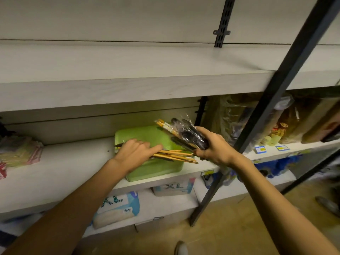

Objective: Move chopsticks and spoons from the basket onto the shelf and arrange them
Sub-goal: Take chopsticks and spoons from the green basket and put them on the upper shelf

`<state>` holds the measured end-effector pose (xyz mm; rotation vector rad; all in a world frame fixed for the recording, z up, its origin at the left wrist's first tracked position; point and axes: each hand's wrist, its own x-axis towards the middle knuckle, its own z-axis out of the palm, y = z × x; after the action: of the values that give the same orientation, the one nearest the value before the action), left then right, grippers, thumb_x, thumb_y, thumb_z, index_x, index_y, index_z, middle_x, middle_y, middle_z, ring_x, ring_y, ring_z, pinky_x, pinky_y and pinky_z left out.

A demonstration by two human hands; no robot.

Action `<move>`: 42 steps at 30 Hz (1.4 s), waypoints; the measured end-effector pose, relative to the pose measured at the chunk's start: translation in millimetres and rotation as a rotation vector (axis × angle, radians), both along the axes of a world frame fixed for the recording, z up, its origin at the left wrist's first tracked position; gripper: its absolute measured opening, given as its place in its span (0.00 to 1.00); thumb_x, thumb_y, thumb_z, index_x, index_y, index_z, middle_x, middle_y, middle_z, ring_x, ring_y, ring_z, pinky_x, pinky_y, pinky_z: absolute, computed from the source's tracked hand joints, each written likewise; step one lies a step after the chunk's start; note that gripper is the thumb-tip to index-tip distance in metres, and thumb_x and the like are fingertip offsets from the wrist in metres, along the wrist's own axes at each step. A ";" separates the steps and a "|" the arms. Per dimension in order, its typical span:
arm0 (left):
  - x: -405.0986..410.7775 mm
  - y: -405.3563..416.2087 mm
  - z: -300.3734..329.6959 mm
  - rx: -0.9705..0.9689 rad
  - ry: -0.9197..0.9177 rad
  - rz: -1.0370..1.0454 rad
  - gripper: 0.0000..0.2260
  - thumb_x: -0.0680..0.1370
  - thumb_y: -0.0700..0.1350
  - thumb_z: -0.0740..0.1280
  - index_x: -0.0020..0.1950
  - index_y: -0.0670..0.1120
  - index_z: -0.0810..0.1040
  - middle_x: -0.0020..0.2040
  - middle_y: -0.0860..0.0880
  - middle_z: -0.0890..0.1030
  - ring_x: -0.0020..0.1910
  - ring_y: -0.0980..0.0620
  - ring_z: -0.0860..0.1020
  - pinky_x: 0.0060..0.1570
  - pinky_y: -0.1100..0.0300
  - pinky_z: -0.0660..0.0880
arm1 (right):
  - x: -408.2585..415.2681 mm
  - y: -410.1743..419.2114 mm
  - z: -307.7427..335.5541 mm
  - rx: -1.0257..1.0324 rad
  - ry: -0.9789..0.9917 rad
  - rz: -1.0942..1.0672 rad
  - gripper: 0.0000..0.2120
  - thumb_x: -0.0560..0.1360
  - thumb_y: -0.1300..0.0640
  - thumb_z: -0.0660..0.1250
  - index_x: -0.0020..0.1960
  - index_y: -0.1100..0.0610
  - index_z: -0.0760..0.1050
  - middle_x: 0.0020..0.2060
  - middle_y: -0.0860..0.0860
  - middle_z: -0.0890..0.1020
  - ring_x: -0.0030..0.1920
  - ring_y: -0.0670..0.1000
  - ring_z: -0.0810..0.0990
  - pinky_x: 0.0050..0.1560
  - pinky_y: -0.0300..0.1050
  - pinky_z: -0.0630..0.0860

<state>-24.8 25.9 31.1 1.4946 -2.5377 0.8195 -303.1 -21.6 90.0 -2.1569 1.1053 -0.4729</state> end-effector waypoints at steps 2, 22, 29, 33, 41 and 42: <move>-13.3 0.9 4.3 -0.030 0.039 -0.066 0.32 0.59 0.43 0.81 0.56 0.53 0.69 0.28 0.48 0.77 0.23 0.48 0.76 0.23 0.63 0.66 | -19.9 13.2 4.3 -0.011 -0.031 -0.026 0.34 0.71 0.64 0.72 0.72 0.46 0.62 0.51 0.47 0.77 0.43 0.54 0.83 0.42 0.46 0.83; -296.2 -64.3 61.9 -0.123 0.078 -0.395 0.20 0.71 0.44 0.69 0.60 0.50 0.69 0.33 0.48 0.78 0.27 0.47 0.78 0.24 0.60 0.70 | -325.3 7.0 78.4 -0.208 -0.246 -0.231 0.33 0.69 0.64 0.74 0.70 0.49 0.68 0.56 0.52 0.80 0.48 0.58 0.83 0.44 0.57 0.82; -410.0 -90.1 113.9 -0.017 0.207 -0.272 0.28 0.72 0.48 0.70 0.66 0.54 0.57 0.45 0.48 0.82 0.39 0.45 0.82 0.28 0.55 0.74 | -430.2 -41.6 136.6 -0.297 -0.317 -0.162 0.32 0.69 0.64 0.74 0.69 0.53 0.68 0.55 0.52 0.79 0.49 0.55 0.83 0.43 0.51 0.83; -439.5 -103.5 144.5 0.064 0.465 -0.161 0.22 0.79 0.53 0.61 0.69 0.59 0.53 0.58 0.52 0.80 0.56 0.45 0.78 0.43 0.51 0.72 | -452.1 -72.4 179.6 -0.330 -0.370 -0.124 0.31 0.69 0.61 0.72 0.70 0.53 0.67 0.57 0.47 0.78 0.53 0.45 0.81 0.47 0.38 0.81; -456.9 -153.4 194.6 0.168 0.986 -0.153 0.13 0.80 0.51 0.63 0.63 0.50 0.70 0.38 0.49 0.80 0.39 0.51 0.80 0.39 0.55 0.76 | -449.5 -142.6 233.4 -0.315 -0.460 -0.112 0.28 0.71 0.62 0.71 0.67 0.48 0.67 0.52 0.53 0.79 0.41 0.56 0.84 0.36 0.44 0.82; -459.5 -161.6 202.4 0.208 1.078 -0.158 0.09 0.80 0.49 0.63 0.59 0.50 0.71 0.36 0.51 0.80 0.36 0.54 0.80 0.40 0.59 0.77 | -447.0 -153.2 236.5 -0.309 -0.471 -0.123 0.27 0.72 0.63 0.71 0.67 0.49 0.67 0.51 0.54 0.80 0.40 0.56 0.84 0.35 0.43 0.82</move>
<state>-484.3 -135.7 233.5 1.2319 -1.8605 -0.2684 -750.1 -174.8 326.5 -2.0751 0.9425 -1.2062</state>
